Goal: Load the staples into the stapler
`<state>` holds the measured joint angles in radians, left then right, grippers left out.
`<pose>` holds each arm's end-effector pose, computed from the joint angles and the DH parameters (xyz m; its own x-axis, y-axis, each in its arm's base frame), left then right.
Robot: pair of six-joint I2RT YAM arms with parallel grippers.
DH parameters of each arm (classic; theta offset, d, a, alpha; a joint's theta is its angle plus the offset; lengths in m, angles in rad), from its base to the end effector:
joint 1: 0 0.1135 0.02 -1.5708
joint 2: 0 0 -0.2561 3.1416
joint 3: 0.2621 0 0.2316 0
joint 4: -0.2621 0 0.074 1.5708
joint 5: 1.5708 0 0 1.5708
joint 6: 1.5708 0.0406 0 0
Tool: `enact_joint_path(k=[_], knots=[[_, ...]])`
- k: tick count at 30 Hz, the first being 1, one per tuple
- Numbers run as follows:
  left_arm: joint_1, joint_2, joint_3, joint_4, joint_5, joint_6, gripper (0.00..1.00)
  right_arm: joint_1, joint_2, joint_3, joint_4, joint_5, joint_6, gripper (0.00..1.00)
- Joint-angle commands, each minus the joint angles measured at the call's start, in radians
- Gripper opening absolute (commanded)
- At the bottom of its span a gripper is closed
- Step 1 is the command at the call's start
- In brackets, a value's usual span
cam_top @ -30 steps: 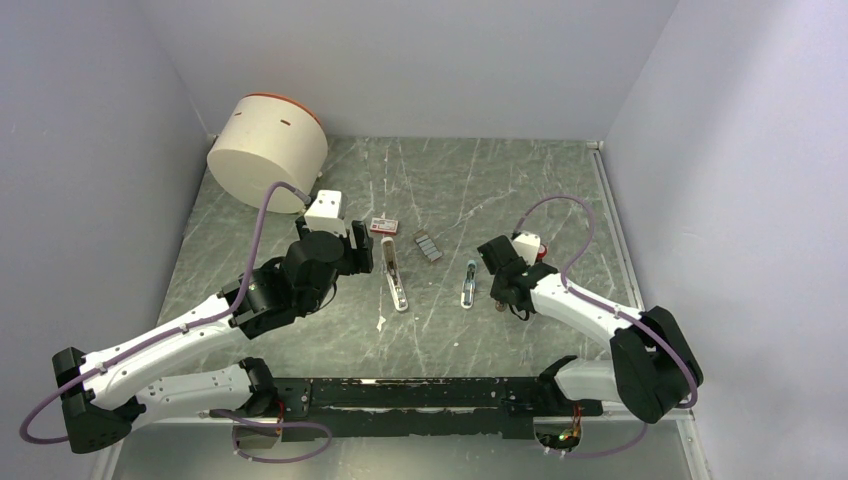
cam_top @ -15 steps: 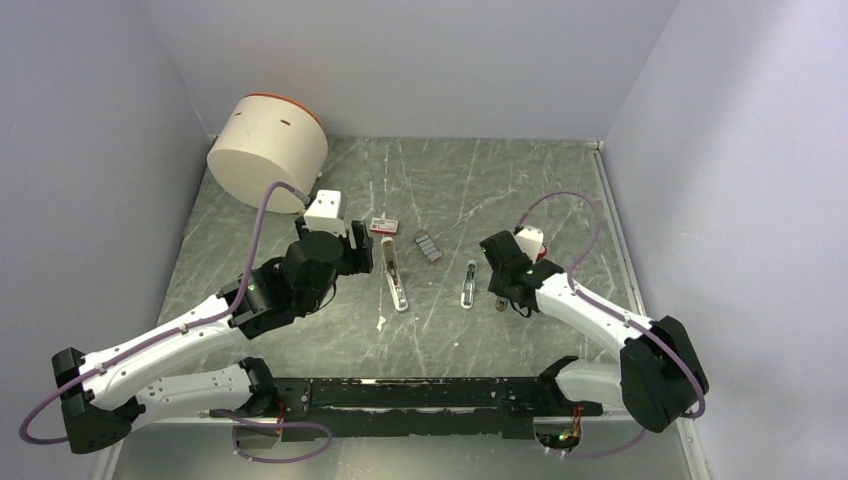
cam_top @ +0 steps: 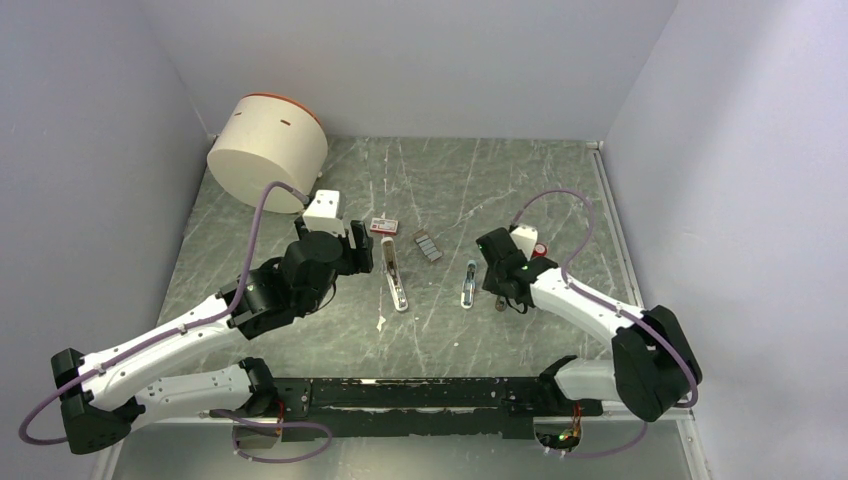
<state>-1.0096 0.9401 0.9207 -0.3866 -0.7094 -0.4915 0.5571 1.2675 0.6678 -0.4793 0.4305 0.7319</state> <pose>0.1235 -0.1468 0.3346 -0.3382 -0.1349 -0.9314 0.1864 0.9605 -0.2068 0.1909 0.0990 0.1834 -0.7659 0.2384 -0.5971 0.2670 0.9628 0.0419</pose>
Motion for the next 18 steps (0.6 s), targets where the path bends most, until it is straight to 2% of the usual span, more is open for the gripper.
enact_joint_path(k=[1, 7, 15, 16, 18], knots=[[0.006, -0.016, 0.004, 0.013, 0.038, -0.029, 0.74, -0.008, 0.004, 0.050, 0.010, -0.029, -0.029, 0.43], [0.006, -0.013, -0.009, -0.022, 0.130, -0.130, 0.75, -0.008, -0.031, 0.108, -0.004, -0.099, -0.087, 0.45], [0.006, -0.013, -0.106, -0.072, 0.179, -0.304, 0.78, 0.014, -0.045, 0.201, 0.041, -0.204, -0.172, 0.57], [0.006, -0.011, -0.120, -0.075, 0.177, -0.317, 0.75, 0.027, -0.028, 0.225, 0.052, -0.216, -0.185, 0.58], [0.008, -0.003, -0.143, -0.084, 0.173, -0.346, 0.62, 0.069, 0.024, 0.284, 0.074, -0.242, -0.212, 0.60]])
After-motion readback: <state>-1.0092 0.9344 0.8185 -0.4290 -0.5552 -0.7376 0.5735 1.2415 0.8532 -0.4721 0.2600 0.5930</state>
